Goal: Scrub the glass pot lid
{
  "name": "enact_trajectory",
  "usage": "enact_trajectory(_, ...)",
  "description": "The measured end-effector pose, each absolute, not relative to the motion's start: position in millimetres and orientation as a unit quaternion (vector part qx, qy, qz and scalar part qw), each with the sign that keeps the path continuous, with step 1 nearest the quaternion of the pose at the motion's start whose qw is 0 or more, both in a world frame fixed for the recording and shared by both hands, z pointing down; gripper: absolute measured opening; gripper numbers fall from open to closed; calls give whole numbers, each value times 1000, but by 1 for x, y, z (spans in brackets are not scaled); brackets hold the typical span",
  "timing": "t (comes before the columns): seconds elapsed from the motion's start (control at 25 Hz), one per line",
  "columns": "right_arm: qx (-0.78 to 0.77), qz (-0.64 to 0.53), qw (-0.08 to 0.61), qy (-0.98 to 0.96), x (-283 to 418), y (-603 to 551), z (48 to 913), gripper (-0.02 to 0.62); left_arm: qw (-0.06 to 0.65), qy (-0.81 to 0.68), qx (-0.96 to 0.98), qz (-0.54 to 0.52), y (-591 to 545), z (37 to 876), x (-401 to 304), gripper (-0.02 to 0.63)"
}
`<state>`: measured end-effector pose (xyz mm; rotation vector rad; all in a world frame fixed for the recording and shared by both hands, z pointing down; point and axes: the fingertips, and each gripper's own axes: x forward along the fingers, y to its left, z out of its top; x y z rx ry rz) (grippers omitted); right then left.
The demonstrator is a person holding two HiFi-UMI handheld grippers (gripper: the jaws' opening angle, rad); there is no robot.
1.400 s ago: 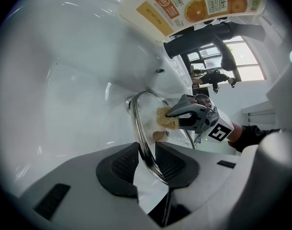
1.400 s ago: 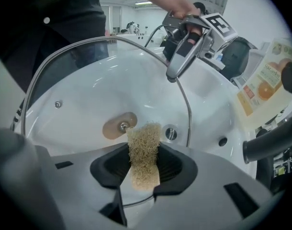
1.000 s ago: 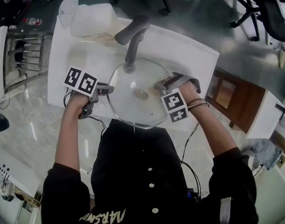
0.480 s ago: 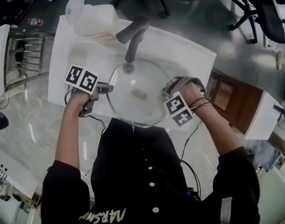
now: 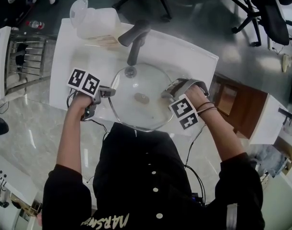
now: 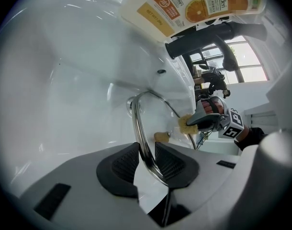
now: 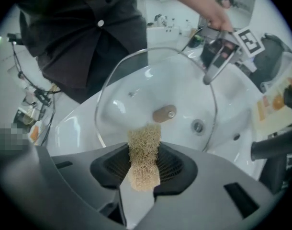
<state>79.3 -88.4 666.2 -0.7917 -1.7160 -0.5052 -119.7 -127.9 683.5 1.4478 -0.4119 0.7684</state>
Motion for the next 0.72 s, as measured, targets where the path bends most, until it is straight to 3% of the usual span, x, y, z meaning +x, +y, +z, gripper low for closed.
enact_trajectory(0.36,-73,-306,423,-850,-60,-145,652,158,676,-188,640,314,-129,683,-119,120)
enact_trajectory(0.72,-43,-329,388,-860,-100,-145,671,156,687,-188,637,295,-130,682,-118,118)
